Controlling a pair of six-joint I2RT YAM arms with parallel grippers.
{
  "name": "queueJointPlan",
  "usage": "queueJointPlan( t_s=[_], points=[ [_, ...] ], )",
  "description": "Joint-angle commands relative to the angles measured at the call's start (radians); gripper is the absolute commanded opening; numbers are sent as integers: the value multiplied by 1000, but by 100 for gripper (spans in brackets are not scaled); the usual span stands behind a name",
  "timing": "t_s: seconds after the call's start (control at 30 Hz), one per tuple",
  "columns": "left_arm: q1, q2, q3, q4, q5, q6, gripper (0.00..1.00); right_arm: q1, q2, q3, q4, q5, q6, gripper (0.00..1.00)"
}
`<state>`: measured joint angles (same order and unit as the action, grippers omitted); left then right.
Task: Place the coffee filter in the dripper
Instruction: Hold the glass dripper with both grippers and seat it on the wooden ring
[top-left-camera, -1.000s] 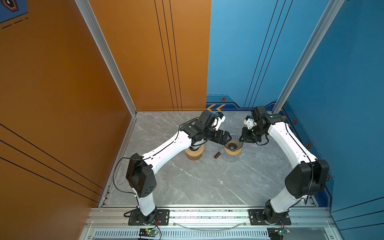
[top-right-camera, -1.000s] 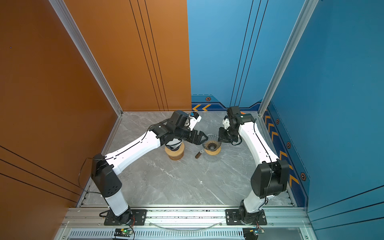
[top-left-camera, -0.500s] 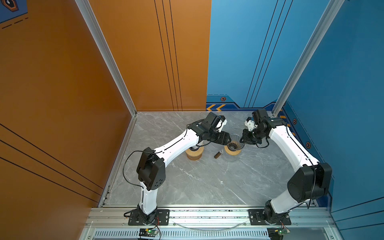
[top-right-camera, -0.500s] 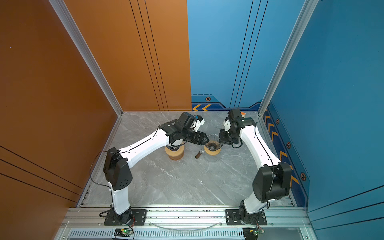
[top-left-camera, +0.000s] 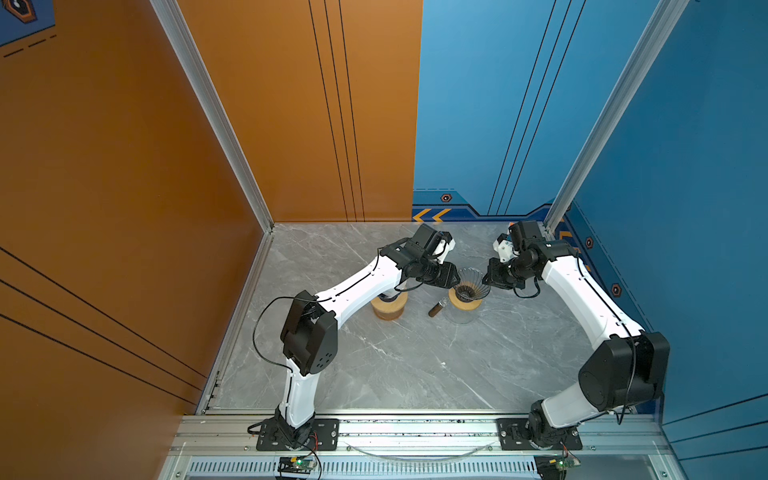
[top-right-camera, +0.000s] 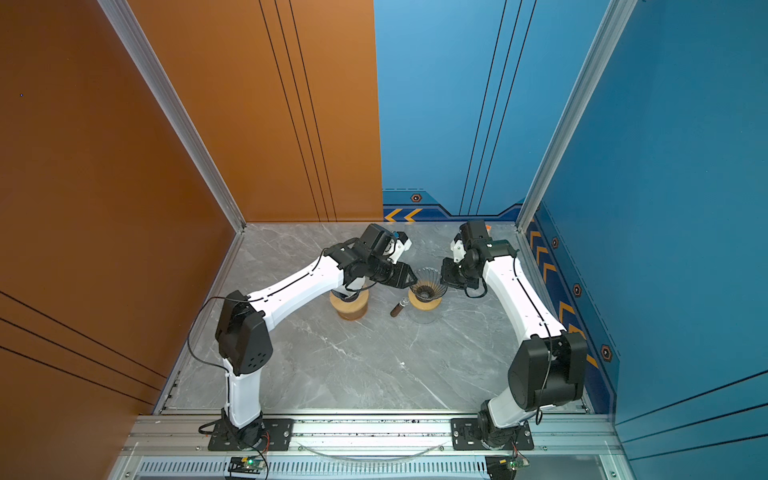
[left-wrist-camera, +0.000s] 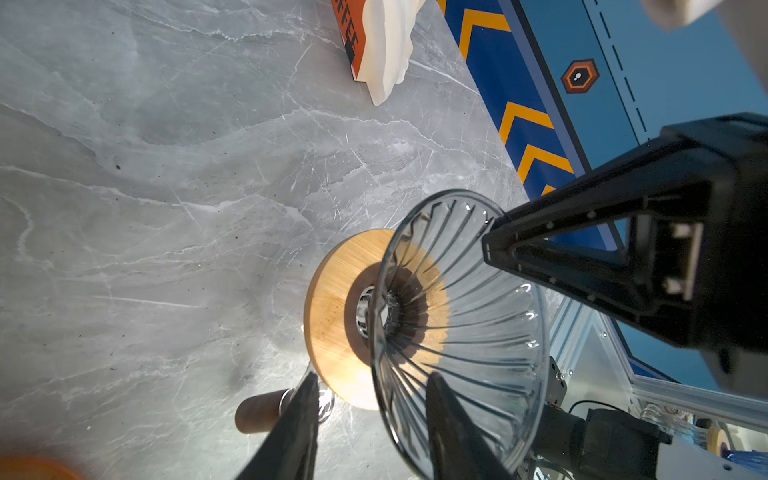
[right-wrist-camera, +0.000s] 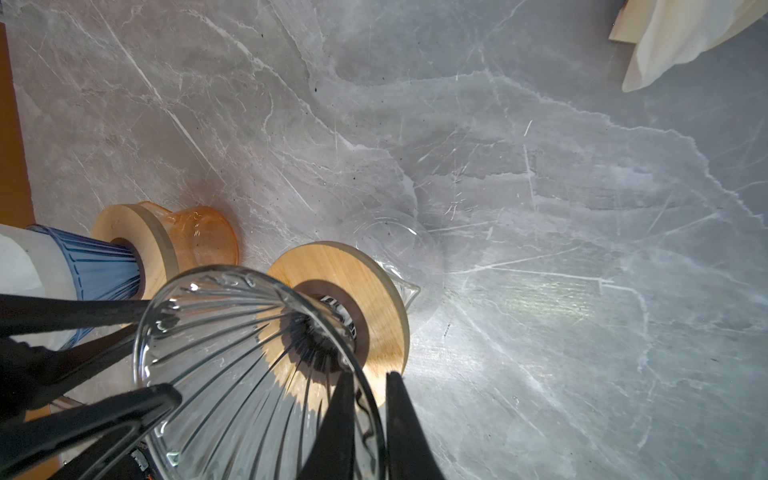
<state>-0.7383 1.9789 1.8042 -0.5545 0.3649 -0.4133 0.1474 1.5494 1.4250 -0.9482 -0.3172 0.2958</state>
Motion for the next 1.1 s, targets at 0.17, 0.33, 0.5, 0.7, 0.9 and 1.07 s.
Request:
queueJointPlan(
  t_s=[0.17,0.33,0.5,0.7,0.9,1.07],
  points=[
    [11,33,43,-19,36,0,27,-5,-15,-15,23,-16,19,10],
    [13,37,43,-21,44,-2,22,-2,-14,-27,27,-23,26,8],
    [14,37,38,-21,51,-2,20,1,-17,-40,35,-22,31,7],
    [13,36,37,-20,55,-2,16,4,-46,-81,65,-28,25,5],
    [13,43,32,-20,65,-2,14,5,-81,-138,97,-18,26,3],
    [14,48,30,-20,67,-2,11,3,-77,-156,97,-11,29,2]
  ],
)
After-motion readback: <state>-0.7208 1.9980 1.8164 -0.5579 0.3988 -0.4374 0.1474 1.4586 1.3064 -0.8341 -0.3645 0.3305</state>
